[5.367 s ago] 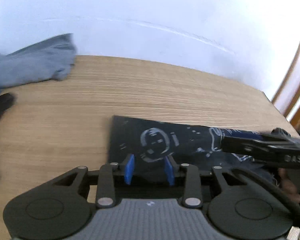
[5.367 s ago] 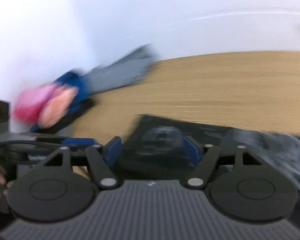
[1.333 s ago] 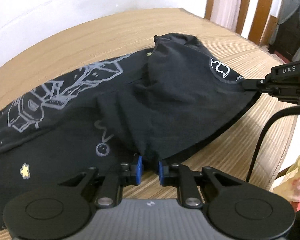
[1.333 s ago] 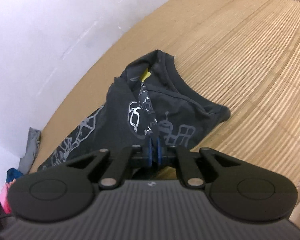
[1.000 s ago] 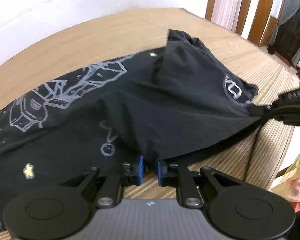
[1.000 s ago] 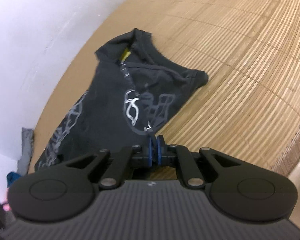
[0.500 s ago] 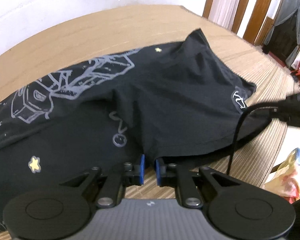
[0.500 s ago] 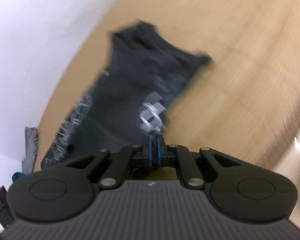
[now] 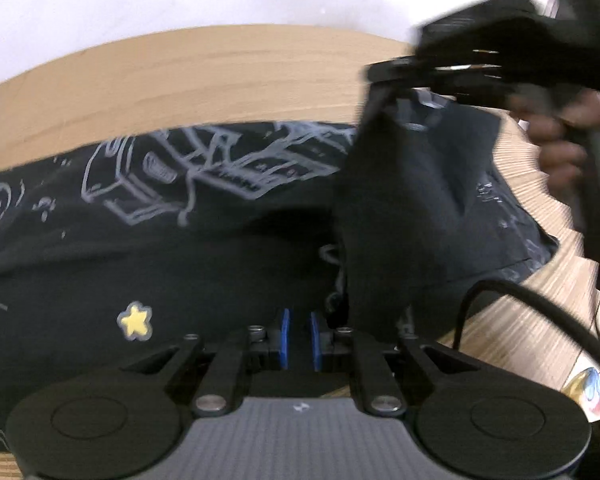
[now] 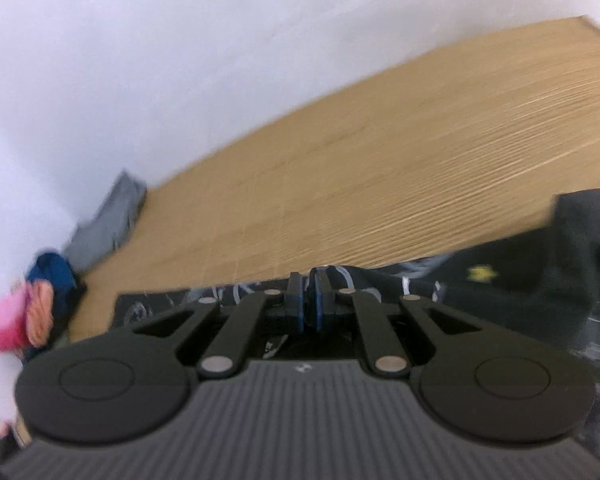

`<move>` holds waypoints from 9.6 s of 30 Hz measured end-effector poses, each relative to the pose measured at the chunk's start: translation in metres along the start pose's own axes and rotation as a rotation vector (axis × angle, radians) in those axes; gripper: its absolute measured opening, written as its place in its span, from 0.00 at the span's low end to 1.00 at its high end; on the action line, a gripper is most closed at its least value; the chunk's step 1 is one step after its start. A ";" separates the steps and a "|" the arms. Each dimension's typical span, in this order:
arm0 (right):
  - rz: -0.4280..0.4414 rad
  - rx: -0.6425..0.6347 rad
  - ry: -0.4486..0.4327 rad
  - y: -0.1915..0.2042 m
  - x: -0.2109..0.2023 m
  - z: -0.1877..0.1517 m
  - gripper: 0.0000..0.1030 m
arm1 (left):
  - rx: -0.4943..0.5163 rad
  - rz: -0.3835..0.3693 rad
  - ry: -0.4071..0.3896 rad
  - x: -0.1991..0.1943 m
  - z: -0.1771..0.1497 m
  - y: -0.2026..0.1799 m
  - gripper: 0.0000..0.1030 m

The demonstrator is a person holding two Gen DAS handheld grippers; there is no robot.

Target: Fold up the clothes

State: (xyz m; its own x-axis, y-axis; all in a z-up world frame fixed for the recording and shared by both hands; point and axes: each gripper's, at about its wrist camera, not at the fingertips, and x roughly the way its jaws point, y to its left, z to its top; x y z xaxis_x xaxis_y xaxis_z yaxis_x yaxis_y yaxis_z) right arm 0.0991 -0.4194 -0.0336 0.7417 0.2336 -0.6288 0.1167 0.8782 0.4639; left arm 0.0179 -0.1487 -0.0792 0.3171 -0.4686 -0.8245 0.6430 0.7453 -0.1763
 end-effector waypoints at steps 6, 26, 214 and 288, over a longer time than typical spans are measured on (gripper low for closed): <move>-0.032 -0.070 0.175 0.024 0.070 -0.015 0.17 | -0.014 0.010 0.016 0.001 -0.007 0.013 0.13; -0.333 0.119 -0.189 -0.103 -0.026 0.012 0.66 | 0.085 0.039 -0.103 0.069 0.082 -0.026 0.17; -0.189 -0.503 0.142 0.381 0.225 -0.128 0.71 | -0.269 0.096 -0.131 -0.125 -0.079 0.312 0.58; 0.058 0.211 -0.181 0.089 0.034 -0.088 0.38 | 0.164 -0.201 -0.128 -0.040 0.011 0.158 0.37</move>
State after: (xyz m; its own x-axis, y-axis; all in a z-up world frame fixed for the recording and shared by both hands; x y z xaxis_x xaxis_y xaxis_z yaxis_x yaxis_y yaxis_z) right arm 0.0760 -0.2966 -0.0685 0.8546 0.1865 -0.4846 0.1915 0.7543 0.6279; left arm 0.1146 -0.0181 -0.0683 0.2504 -0.6631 -0.7054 0.8028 0.5494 -0.2314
